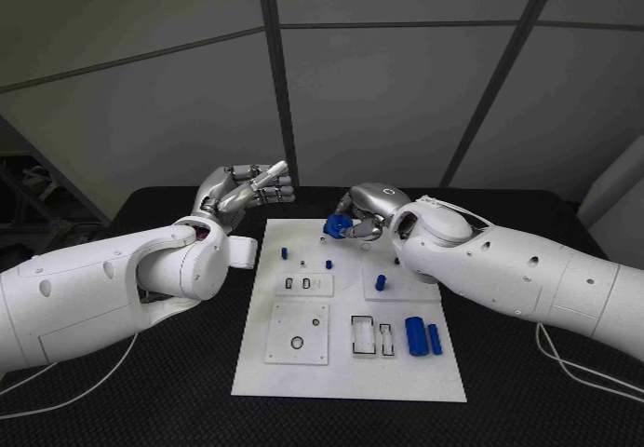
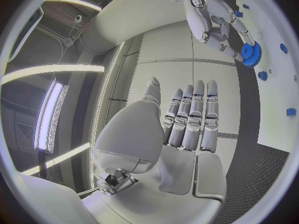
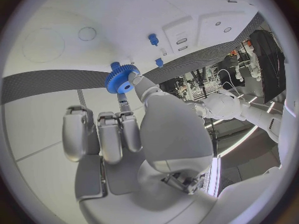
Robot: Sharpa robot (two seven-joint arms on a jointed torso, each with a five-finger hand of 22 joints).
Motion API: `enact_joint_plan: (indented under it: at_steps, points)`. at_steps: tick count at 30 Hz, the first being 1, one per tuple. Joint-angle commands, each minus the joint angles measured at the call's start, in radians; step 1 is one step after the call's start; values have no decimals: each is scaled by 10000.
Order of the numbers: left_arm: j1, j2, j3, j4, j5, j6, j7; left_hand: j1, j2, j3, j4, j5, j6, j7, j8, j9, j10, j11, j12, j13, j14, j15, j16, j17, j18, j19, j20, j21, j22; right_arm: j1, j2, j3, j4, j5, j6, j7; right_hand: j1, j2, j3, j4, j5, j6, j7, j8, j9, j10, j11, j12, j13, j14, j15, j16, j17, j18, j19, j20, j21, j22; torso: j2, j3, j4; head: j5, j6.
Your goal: Assemble the parts on the task board
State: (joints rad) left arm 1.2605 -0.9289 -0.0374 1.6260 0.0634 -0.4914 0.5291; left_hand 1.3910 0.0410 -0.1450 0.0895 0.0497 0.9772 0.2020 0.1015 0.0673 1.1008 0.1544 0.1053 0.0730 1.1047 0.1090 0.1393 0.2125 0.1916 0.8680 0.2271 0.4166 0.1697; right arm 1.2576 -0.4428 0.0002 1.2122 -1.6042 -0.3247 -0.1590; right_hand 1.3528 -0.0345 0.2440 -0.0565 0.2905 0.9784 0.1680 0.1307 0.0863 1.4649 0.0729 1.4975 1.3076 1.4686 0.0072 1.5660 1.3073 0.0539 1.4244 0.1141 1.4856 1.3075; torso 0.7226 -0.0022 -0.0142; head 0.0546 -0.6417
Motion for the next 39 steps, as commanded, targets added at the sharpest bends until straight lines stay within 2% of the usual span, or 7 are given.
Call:
enact_joint_plan:
  at_steps: [1, 13, 19, 22, 26, 31, 39]
  points:
    - [14, 27, 10, 0, -41, 125, 13, -28, 97, -24, -8, 7, 16, 48, -31, -13, -31, 4, -57, -14, 4, 48, -39, 10, -96, 24, -19, 35, -16, -10, 169, 2, -112, -601, -294, -131, -83, -10, 52, -3, 40, 367, -158, 78, 142, 374, -47, 3, 1730, 1022, -71, 48, 2635, -111, 55, -15, 60, 534, 14, -5, 2, 36, -4]
    - [15, 112, 10, -18, -41, 124, 7, -23, 112, -28, -16, 7, 6, 55, -45, -14, -46, 11, -76, -19, 4, 52, -43, 15, -97, 22, -17, 35, -17, -115, 827, -3, -575, -749, -60, -235, -161, -72, 78, 21, 17, 308, -132, -4, 119, 340, -28, -36, 1687, 1022, -60, 48, 2635, -111, 51, -15, 59, 531, 10, 6, -3, 76, -55]
    - [16, 145, 11, -30, -41, 123, 11, -20, 115, -31, -21, 6, 3, 57, -51, -14, -50, 13, -83, -20, 4, 54, -46, 17, -97, 20, -16, 35, -18, -169, 1056, -4, -867, -770, 141, -240, -191, -94, 87, 31, 8, 286, -123, -37, 110, 327, -19, -51, 1671, 1020, -54, 46, 2628, -110, 48, -12, 58, 527, 5, 7, -17, 70, -160]
    - [16, 164, 11, -34, -41, 125, 11, -19, 116, -32, -23, 6, 3, 57, -52, -14, -51, 13, -85, -21, 3, 54, -47, 18, -97, 19, -15, 35, -18, -203, 1162, -4, -1002, -779, 219, -245, -202, -106, 93, 35, 7, 271, -117, -55, 105, 321, -14, -57, 1664, 1021, -50, 48, 2634, -109, 45, -10, 56, 523, 12, 4, -16, 108, -162]
    - [16, 186, 11, -38, -41, 126, 4, -19, 117, -32, -23, 6, 3, 57, -52, -14, -51, 13, -85, -21, 3, 54, -47, 18, -97, 19, -15, 35, -18, -228, 1243, -5, -1122, -806, 354, -265, -211, -113, 100, 38, 7, 258, -112, -70, 101, 309, -11, -71, 1649, 1020, -47, 47, 2629, -106, 36, -8, 51, 510, 2, 9, -9, 79, -216]
    - [16, 178, 11, -38, -41, 121, 2, -16, 118, -33, -26, 7, 1, 56, -55, -14, -53, 14, -89, -21, 2, 55, -49, 19, -98, 18, -15, 34, -19, -254, 1289, -6, -1227, -820, 440, -284, -234, -132, 109, 46, 5, 232, -100, -102, 93, 272, -1, -110, 1603, 1018, -40, 43, 2620, -104, 26, -3, 46, 497, -3, 6, -28, 106, -265]
    - [17, 159, 11, -24, -41, 125, 5, -14, 120, -34, -29, 7, -1, 55, -58, -14, -55, 15, -92, -22, 2, 56, -50, 20, -98, 17, -14, 34, -19, -318, 1352, -10, -1352, -827, 509, -254, -289, -186, 138, 65, -15, 130, -61, -204, 64, 209, 31, -179, 1529, 1014, -14, 38, 2602, -99, 6, 17, 35, 474, -3, 11, -15, 157, -336]
